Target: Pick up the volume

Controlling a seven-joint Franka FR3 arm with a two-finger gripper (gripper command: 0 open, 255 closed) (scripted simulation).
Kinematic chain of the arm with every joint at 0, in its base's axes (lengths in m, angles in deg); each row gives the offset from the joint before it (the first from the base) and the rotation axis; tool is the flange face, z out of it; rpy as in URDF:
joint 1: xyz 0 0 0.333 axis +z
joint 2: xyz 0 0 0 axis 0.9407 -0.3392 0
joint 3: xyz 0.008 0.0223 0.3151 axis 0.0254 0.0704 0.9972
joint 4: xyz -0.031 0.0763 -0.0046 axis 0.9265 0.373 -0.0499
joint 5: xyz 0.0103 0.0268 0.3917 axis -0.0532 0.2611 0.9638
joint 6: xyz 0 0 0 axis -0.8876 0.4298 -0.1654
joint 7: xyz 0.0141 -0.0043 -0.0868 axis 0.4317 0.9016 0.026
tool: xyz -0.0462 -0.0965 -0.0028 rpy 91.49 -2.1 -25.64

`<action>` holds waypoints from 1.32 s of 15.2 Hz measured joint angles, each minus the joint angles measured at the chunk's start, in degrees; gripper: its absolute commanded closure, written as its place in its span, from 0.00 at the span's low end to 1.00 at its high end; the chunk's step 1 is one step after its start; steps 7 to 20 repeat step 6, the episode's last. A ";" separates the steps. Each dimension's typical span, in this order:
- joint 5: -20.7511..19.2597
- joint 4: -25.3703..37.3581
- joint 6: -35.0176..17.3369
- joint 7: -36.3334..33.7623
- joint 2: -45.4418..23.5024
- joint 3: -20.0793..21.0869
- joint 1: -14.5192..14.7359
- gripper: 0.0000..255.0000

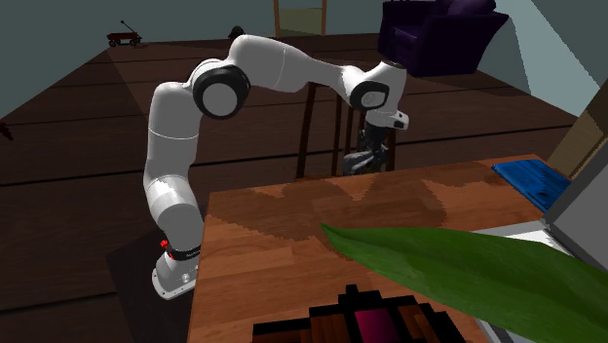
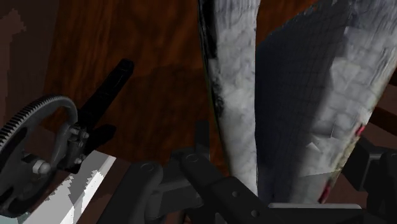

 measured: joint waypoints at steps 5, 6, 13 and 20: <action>-0.24 3.19 3.74 -0.28 0.57 -0.09 -0.03 1.00; -0.31 3.21 4.05 -0.31 0.87 -0.12 -0.01 1.00; -0.31 3.21 4.05 -0.31 0.87 -0.12 -0.01 1.00; -0.31 3.21 4.05 -0.31 0.87 -0.12 -0.01 1.00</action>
